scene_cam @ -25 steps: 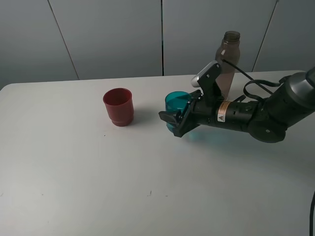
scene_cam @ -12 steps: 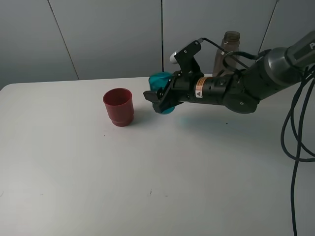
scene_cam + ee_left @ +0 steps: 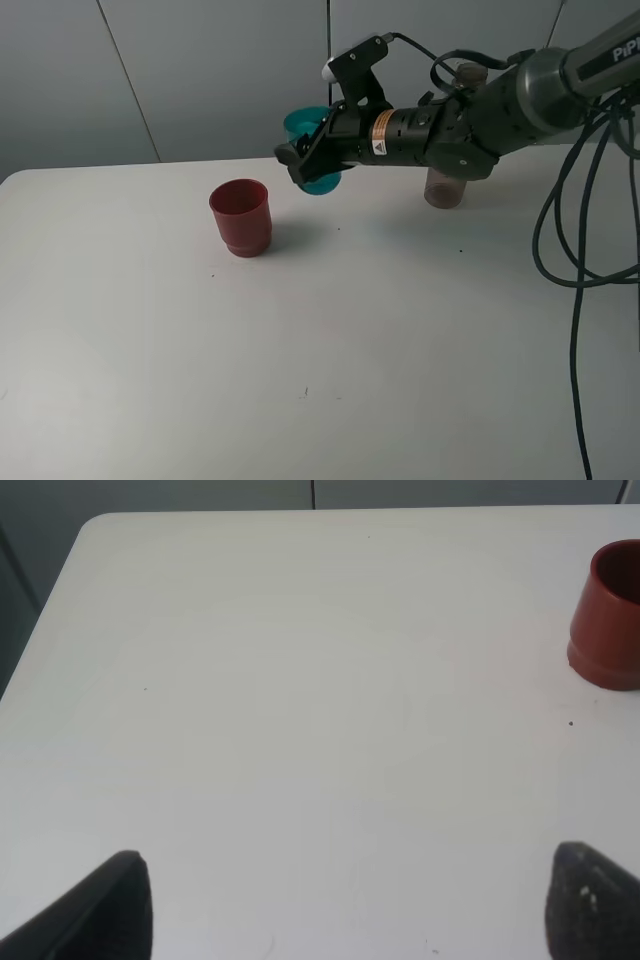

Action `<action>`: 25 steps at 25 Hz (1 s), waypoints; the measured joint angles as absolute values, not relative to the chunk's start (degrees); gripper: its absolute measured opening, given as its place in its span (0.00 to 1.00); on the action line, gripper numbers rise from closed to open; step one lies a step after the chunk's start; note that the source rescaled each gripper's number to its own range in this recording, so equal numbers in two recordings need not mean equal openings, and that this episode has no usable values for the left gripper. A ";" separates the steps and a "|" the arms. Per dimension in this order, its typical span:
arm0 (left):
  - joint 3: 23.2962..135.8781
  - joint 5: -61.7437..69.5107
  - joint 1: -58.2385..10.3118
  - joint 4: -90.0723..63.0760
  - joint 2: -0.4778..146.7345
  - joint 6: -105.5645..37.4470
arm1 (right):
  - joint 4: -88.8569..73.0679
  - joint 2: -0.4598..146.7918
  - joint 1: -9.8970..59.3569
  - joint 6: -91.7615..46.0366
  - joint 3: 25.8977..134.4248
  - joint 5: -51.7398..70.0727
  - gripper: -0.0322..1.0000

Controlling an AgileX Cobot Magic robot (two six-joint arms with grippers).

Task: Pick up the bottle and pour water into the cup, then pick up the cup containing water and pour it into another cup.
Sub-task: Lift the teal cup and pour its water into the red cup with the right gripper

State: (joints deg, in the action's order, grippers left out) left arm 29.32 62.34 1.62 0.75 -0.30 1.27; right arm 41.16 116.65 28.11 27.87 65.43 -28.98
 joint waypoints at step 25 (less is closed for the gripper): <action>29.32 62.34 1.62 0.75 -0.30 1.04 | 42.88 126.75 32.27 30.51 85.11 -21.96 0.07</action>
State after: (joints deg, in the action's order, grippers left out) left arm 29.32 62.34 1.62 0.75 -0.30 1.04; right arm 42.88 126.75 32.27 30.51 85.11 -21.96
